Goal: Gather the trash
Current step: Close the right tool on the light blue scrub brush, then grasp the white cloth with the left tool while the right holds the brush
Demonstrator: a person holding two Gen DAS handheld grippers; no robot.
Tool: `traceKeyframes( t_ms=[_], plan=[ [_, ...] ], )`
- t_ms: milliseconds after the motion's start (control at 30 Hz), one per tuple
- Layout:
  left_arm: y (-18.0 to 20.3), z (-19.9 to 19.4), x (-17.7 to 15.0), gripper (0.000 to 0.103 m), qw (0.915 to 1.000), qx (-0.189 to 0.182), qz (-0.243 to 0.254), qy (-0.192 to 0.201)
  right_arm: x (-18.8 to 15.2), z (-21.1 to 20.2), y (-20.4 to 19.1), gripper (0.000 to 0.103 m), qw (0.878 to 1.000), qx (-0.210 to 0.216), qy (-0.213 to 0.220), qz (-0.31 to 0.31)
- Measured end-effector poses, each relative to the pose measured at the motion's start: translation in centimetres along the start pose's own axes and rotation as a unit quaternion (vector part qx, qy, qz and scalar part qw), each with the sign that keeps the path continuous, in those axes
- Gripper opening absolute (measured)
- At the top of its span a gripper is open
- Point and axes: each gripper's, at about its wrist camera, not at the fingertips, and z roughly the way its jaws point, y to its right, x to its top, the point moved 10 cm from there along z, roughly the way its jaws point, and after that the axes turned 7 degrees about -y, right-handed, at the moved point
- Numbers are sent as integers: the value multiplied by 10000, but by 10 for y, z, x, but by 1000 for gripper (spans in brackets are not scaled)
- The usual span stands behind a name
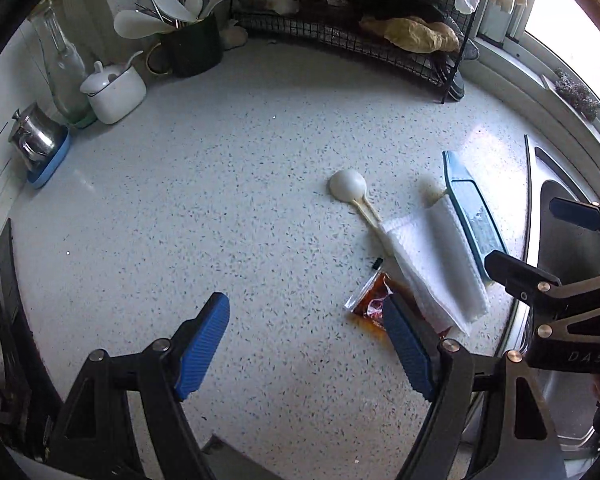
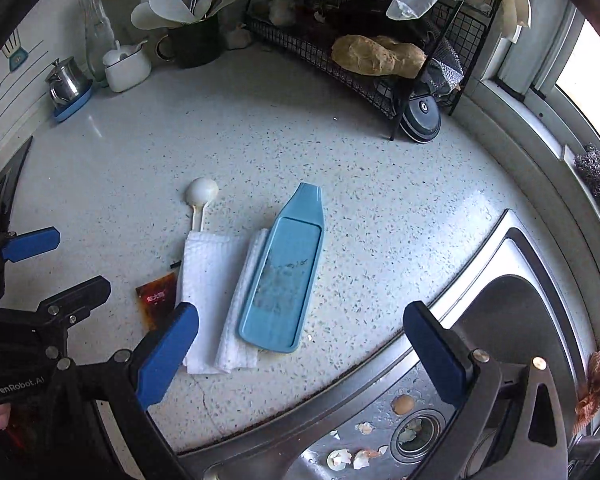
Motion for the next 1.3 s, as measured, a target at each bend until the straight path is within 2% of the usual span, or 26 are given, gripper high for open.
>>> traceKeyframes(
  t_ms=[167,367,600,800,900,967,1000,1067,1100,1133,1300],
  plan=[
    [5,17,11,77,9998,49,48,-169,6,18,13,102,9996,-158,-238,-51],
    [9,28,14,77,9993,129,158,-317,1,34,21,102,9986,-113,-520,-39],
    [13,28,19,77,9992,57,211,-334,0,23,27,102,9992,-18,-408,-20],
    [19,32,26,77,9988,98,303,-371,6,21,45,102,9991,-193,-365,2],
    [20,32,29,77,9989,67,267,-383,8,22,43,88,9991,37,-424,29],
    [17,33,30,77,9989,75,231,-402,11,25,35,71,9988,156,-464,38],
    [16,33,31,77,9989,79,218,-410,11,25,34,66,9985,244,-486,54],
    [14,32,33,77,9989,106,217,-407,13,28,30,45,9980,327,-535,49],
    [14,31,34,77,9989,132,227,-401,14,28,28,39,9980,328,-540,40],
    [14,31,34,77,9988,149,241,-393,14,28,28,36,9981,303,-532,30],
    [26,19,37,77,9989,1,361,-296,16,11,36,36,9988,408,-242,137]
  ],
)
